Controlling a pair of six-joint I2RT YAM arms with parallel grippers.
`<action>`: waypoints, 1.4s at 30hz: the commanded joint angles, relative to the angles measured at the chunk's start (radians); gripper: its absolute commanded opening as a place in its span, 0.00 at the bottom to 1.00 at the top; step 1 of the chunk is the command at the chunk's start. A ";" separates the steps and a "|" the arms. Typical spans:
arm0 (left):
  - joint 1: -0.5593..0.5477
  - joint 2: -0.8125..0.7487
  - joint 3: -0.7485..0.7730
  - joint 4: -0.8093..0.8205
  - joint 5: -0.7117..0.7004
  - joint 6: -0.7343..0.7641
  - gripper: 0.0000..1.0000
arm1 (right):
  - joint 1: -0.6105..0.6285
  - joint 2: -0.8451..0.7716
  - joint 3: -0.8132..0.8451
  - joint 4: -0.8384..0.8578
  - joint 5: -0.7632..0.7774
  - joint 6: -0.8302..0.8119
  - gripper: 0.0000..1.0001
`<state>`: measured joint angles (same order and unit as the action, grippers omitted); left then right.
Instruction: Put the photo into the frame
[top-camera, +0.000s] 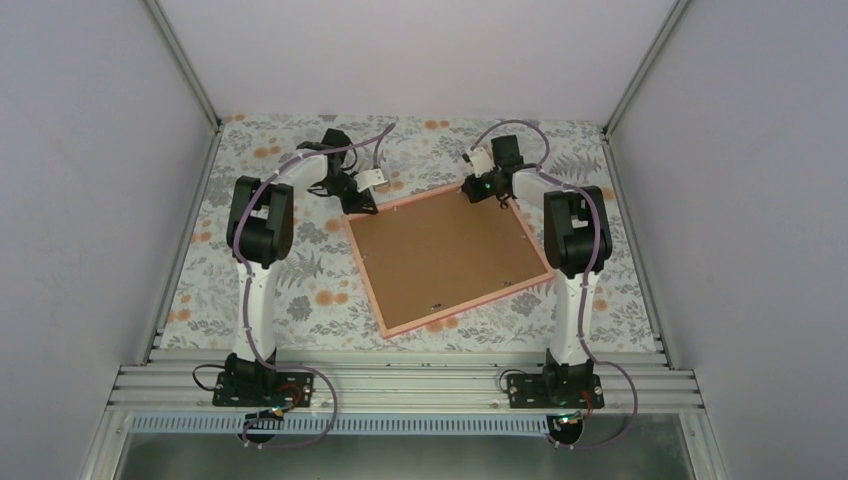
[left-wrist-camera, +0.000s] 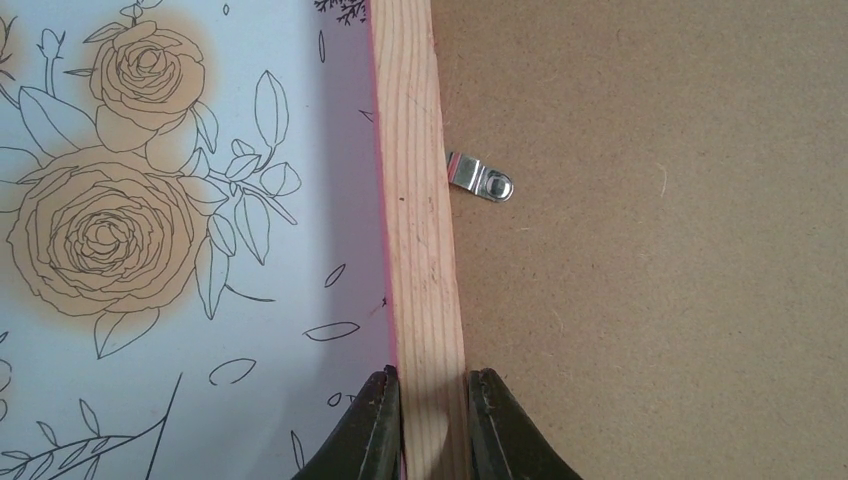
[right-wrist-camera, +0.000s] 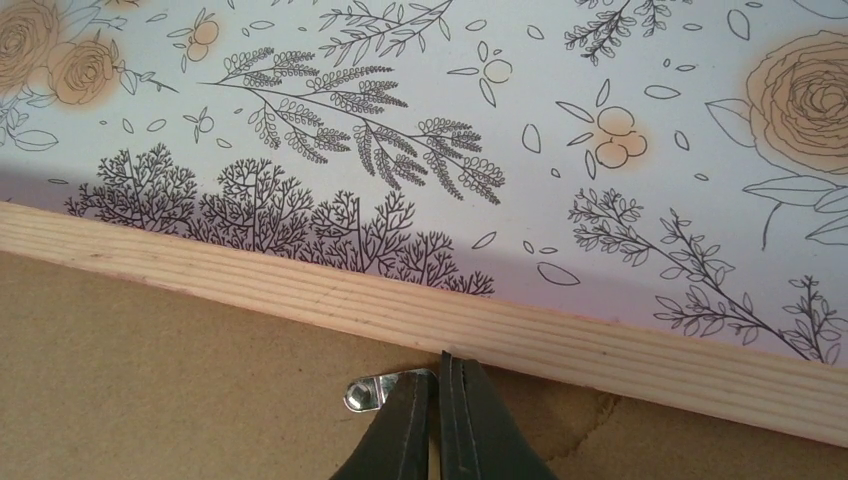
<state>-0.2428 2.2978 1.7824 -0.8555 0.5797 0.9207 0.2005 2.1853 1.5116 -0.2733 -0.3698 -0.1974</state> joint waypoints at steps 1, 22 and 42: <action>-0.016 0.072 -0.026 -0.073 -0.035 0.076 0.13 | -0.008 0.055 0.043 -0.023 0.033 -0.016 0.06; -0.034 0.062 -0.048 -0.082 -0.042 0.116 0.13 | 0.062 0.167 0.210 -0.180 -0.154 0.024 0.07; 0.041 0.045 -0.041 0.013 -0.023 -0.124 0.16 | -0.092 -0.076 0.101 -0.198 -0.185 -0.033 0.41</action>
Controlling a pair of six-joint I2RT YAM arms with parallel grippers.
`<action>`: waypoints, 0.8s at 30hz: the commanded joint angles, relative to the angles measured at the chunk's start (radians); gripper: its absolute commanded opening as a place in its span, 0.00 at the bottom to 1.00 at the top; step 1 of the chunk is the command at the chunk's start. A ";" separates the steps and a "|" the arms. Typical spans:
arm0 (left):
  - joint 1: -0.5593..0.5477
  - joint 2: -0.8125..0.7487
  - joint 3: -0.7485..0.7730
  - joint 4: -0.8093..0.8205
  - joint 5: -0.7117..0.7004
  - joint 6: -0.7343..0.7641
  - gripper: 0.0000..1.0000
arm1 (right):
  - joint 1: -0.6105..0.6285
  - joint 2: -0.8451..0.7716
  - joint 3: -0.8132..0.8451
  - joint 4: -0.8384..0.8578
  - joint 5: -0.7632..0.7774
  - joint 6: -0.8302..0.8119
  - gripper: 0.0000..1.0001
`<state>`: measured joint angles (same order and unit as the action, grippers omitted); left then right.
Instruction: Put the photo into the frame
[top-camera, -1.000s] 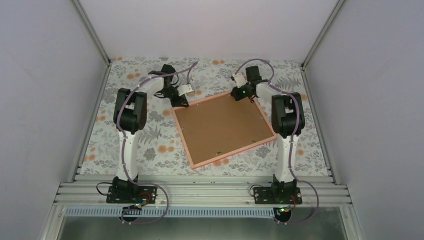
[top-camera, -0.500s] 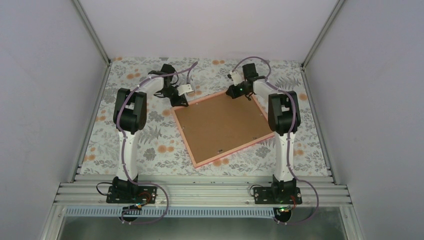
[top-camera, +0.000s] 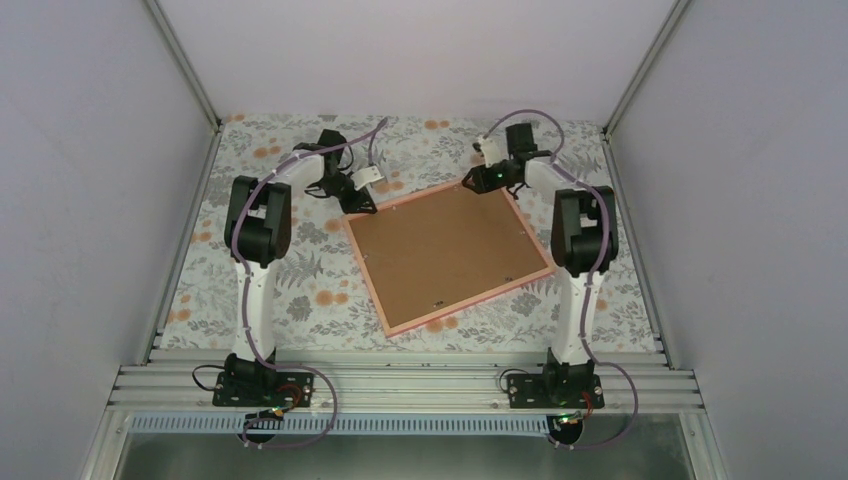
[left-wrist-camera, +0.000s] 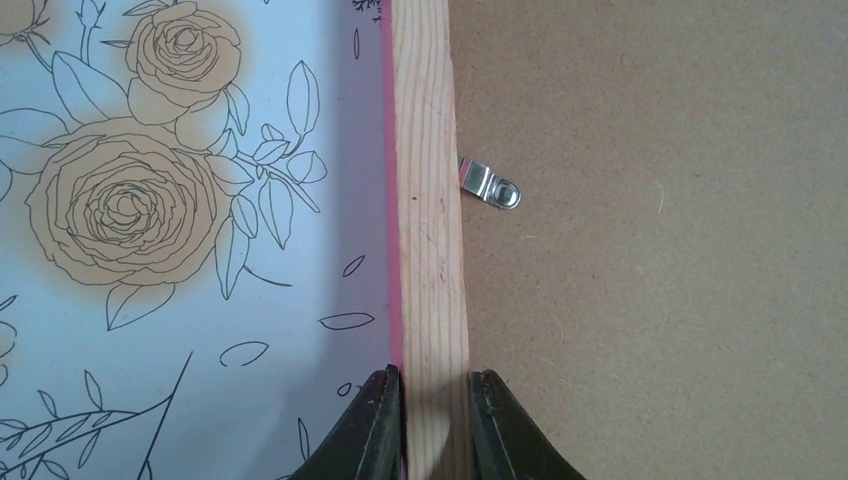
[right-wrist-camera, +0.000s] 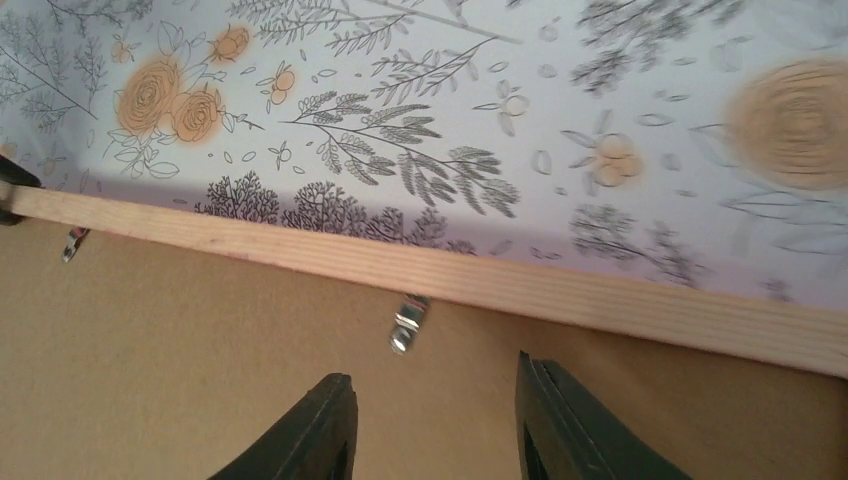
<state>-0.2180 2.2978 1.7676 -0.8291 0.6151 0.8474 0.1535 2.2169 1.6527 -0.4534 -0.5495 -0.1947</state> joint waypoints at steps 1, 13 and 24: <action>0.020 0.051 -0.015 -0.010 -0.068 -0.063 0.16 | -0.053 -0.121 -0.053 -0.022 0.001 -0.044 0.42; 0.107 -0.003 0.048 0.027 -0.112 -0.073 0.32 | -0.061 -0.279 -0.213 -0.162 -0.038 -0.235 0.47; -0.099 -0.373 -0.330 0.103 -0.018 0.182 0.46 | -0.006 -0.384 -0.372 -0.225 -0.059 -0.288 0.38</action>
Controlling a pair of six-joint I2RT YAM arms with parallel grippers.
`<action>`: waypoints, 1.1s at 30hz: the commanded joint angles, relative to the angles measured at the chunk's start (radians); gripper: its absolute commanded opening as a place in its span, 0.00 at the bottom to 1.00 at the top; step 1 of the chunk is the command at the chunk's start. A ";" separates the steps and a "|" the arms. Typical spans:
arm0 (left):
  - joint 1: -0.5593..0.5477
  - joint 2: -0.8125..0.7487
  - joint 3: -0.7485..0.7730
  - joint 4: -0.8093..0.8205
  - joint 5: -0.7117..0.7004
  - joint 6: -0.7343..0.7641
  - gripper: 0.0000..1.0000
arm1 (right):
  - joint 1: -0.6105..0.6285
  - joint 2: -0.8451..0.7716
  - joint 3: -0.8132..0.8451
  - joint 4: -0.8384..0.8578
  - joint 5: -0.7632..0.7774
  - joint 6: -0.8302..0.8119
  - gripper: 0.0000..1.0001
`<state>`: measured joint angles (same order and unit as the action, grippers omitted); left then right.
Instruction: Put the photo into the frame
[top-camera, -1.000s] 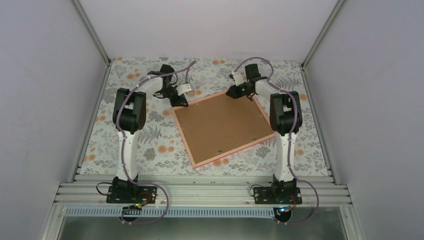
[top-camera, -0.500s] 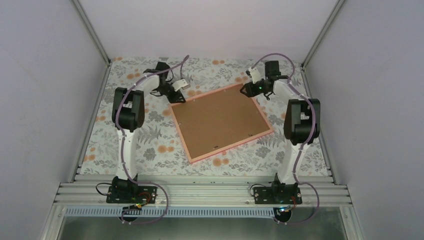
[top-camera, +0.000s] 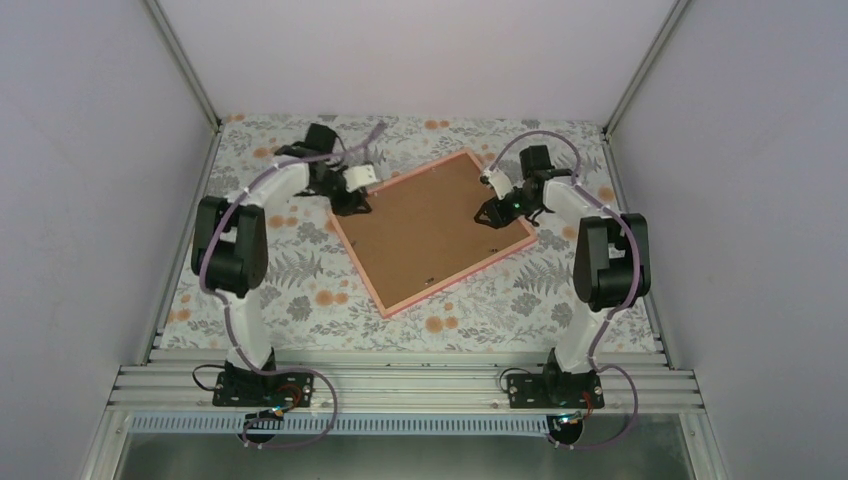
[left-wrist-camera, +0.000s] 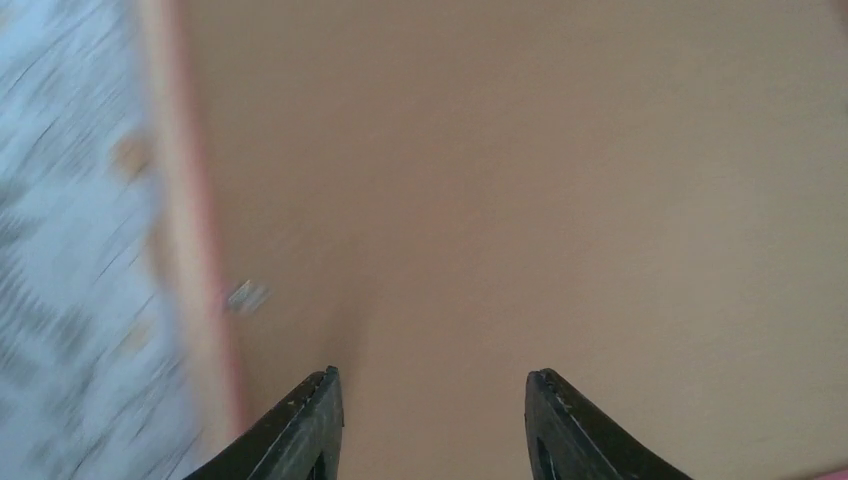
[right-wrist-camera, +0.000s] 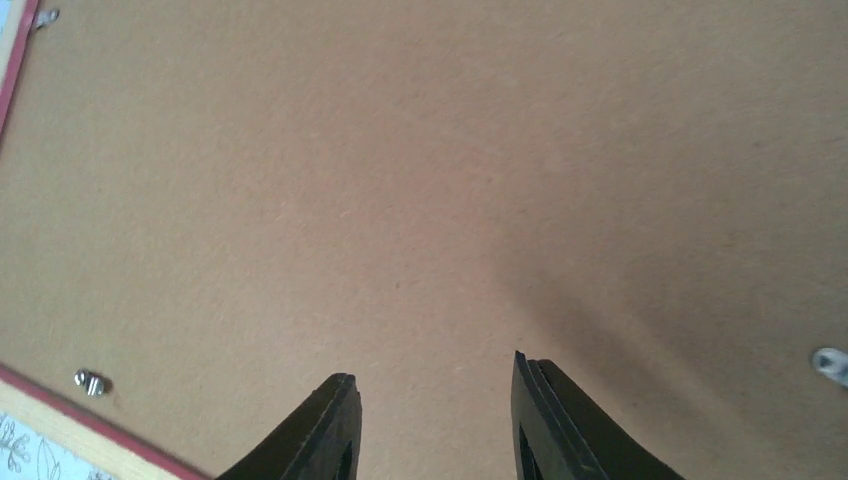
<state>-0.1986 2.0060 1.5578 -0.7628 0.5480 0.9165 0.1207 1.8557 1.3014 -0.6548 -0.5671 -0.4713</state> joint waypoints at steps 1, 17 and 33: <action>-0.147 -0.097 -0.157 0.056 0.067 0.115 0.45 | 0.045 -0.018 -0.019 -0.018 -0.049 0.008 0.35; -0.398 -0.001 -0.244 0.217 0.124 0.061 0.21 | 0.147 0.238 0.078 -0.045 -0.141 0.160 0.19; -0.490 0.078 -0.245 0.173 0.063 0.083 0.13 | 0.143 0.331 0.089 -0.063 -0.100 0.206 0.13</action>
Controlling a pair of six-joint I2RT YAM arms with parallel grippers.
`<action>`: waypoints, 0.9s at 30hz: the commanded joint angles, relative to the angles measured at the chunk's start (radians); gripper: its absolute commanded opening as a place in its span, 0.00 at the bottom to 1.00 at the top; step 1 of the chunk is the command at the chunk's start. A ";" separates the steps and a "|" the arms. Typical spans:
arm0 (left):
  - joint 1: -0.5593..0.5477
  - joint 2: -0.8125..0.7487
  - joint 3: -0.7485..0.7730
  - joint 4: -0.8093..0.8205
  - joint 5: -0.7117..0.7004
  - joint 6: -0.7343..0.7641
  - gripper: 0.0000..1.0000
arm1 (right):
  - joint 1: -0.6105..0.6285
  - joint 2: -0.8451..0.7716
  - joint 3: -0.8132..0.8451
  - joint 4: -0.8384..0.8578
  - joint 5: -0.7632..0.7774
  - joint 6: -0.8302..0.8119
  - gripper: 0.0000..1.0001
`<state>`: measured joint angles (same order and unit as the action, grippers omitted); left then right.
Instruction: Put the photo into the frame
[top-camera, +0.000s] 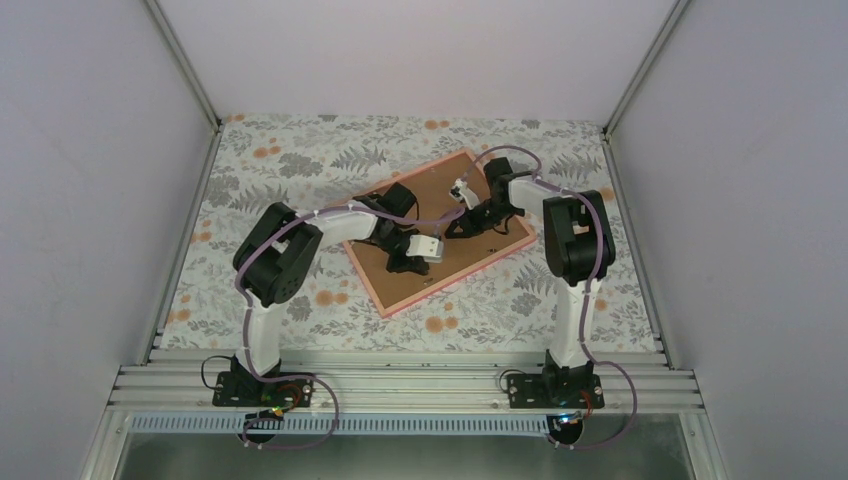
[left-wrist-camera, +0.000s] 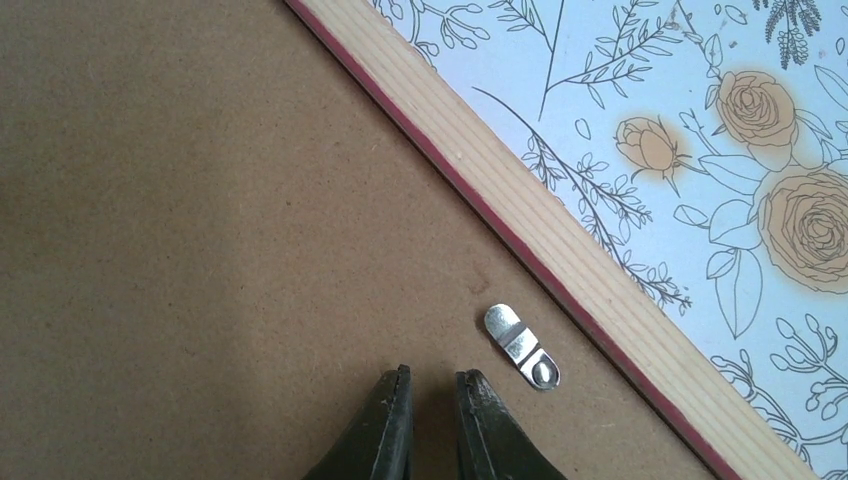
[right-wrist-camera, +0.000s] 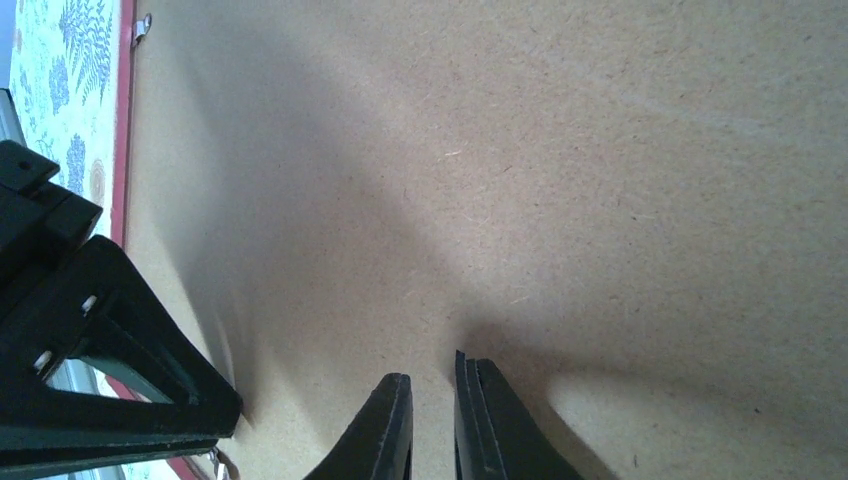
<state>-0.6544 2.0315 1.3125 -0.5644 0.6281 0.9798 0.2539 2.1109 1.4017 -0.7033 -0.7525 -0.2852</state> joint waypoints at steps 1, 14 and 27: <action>-0.040 0.054 -0.001 -0.032 -0.019 0.027 0.13 | 0.009 0.079 -0.010 -0.014 0.091 0.022 0.13; -0.116 0.069 -0.009 -0.153 -0.044 0.187 0.12 | 0.001 0.093 -0.023 0.005 0.100 0.034 0.11; -0.039 0.043 0.103 -0.166 -0.004 0.130 0.14 | -0.004 0.041 -0.013 -0.009 0.016 0.013 0.13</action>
<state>-0.7238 2.0521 1.3754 -0.6617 0.5957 1.1584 0.2451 2.1281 1.4090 -0.7040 -0.7891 -0.2607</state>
